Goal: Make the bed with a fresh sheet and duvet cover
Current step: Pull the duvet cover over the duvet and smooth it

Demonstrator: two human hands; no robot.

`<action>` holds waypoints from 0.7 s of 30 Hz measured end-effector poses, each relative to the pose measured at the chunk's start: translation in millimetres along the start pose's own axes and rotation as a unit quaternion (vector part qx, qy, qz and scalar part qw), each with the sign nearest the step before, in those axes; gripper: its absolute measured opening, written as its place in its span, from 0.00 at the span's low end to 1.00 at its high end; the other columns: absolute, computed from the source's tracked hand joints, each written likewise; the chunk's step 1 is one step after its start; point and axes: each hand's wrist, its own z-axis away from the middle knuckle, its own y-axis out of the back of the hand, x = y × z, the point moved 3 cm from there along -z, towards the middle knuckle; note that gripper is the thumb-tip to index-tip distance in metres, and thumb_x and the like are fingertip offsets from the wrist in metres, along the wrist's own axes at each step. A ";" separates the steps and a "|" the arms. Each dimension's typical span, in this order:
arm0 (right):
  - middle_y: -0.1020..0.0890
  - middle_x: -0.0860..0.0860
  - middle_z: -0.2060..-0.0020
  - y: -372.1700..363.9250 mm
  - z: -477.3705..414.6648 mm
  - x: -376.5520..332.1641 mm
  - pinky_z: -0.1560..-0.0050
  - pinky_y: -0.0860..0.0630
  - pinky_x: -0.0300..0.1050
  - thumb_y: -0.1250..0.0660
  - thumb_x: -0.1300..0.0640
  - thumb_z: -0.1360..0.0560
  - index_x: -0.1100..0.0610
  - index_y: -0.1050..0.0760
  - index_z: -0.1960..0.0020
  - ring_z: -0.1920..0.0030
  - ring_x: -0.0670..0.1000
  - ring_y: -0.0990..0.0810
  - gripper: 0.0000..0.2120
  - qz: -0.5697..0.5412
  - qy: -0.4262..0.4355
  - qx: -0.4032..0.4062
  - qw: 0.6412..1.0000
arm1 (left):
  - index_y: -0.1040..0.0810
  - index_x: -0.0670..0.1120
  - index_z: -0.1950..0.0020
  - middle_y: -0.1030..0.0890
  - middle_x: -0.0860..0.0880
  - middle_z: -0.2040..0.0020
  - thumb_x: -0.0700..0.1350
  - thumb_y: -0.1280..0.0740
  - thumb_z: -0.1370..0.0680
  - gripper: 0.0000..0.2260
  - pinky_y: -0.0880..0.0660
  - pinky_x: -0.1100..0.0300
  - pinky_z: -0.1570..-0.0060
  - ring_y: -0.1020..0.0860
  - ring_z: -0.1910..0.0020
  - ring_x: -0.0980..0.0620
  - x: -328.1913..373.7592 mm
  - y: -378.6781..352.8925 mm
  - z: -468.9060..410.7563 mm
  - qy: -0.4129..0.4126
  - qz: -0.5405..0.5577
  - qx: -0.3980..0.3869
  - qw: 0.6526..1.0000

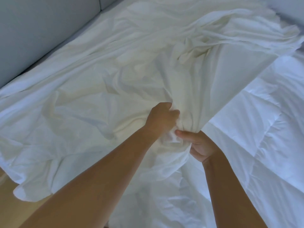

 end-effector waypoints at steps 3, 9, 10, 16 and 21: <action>0.17 0.56 0.49 -4.6 -5.7 -5.0 0.47 0.22 0.47 0.23 0.50 0.35 0.58 0.21 0.43 0.45 0.55 0.19 0.24 -0.084 0.044 -0.010 0.995 | 0.42 0.48 0.68 0.36 0.52 0.70 0.49 0.44 0.19 0.19 0.39 0.57 0.62 0.34 0.66 0.49 11.7 5.8 17.2 -0.118 -0.182 0.071 0.974; 0.17 0.57 0.61 -6.3 -27.9 -5.2 0.55 0.19 0.46 0.17 0.47 0.49 0.61 0.18 0.58 0.58 0.55 0.16 0.27 -0.175 -0.011 0.022 0.984 | 0.27 0.44 0.51 0.27 0.51 0.60 0.45 0.48 0.18 0.11 0.29 0.57 0.55 0.24 0.57 0.49 13.5 -7.5 45.9 -0.185 -0.227 -0.067 0.954; 0.17 0.57 0.63 -6.8 -30.0 -2.8 0.57 0.19 0.46 0.20 0.50 0.45 0.61 0.19 0.59 0.60 0.55 0.17 0.21 -0.178 -0.024 0.024 0.984 | 0.29 0.45 0.55 0.27 0.52 0.63 0.45 0.47 0.18 0.10 0.29 0.58 0.57 0.24 0.60 0.50 4.9 -5.7 47.1 -0.171 -0.185 -0.085 0.964; 0.18 0.59 0.47 -5.9 -31.6 7.3 0.51 0.21 0.50 0.32 0.54 0.28 0.64 0.24 0.39 0.47 0.58 0.18 0.21 -0.198 0.001 0.038 0.979 | 0.23 0.51 0.58 0.23 0.57 0.65 0.54 0.32 0.26 0.07 0.28 0.63 0.59 0.26 0.64 0.59 -31.9 38.9 41.8 -0.115 -0.071 0.148 0.980; 0.18 0.57 0.44 -1.9 -29.3 3.1 0.45 0.23 0.52 0.27 0.48 0.32 0.59 0.23 0.39 0.44 0.57 0.19 0.25 -0.101 -0.024 0.048 0.993 | 0.24 0.40 0.41 0.20 0.44 0.48 0.70 0.41 0.28 0.34 0.30 0.56 0.51 0.22 0.49 0.45 -42.8 33.1 7.9 0.118 -0.113 0.030 0.986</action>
